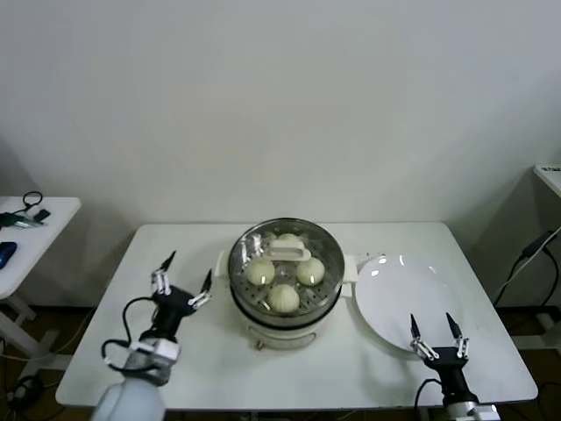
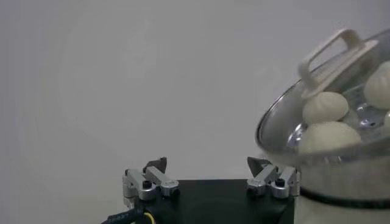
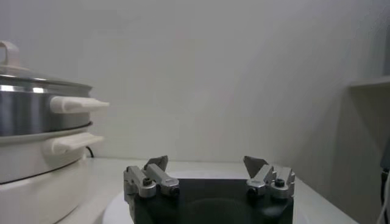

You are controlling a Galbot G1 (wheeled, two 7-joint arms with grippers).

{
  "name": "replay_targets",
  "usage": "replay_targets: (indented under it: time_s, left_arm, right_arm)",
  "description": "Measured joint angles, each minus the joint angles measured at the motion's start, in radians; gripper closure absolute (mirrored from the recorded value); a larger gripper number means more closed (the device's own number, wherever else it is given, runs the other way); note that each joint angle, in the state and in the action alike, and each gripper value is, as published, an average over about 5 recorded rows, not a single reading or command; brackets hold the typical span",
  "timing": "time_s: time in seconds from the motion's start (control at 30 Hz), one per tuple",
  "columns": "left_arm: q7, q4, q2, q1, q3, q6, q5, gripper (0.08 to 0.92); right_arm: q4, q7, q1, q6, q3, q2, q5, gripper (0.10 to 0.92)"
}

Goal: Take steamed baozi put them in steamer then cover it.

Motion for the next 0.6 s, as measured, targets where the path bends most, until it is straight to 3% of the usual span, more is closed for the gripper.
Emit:
replay_targets:
  time_s: [0.3, 0.6]
  left_arm:
    - [0.025, 0.134, -0.017, 0.112, -0.130, -0.227, -0.403, 0.177]
    - [0.036, 0.203, -0.036, 0.153, -0.163, -0.339, -0.565, 0.177]
  right_arm:
    - [0.000, 0.007, 0.003, -0.005, -0.014, -0.003, 0.015, 0.203]
    - [-0.001, 0.009, 0.003, -0.009, -0.020, -0.003, 0.025, 0.203]
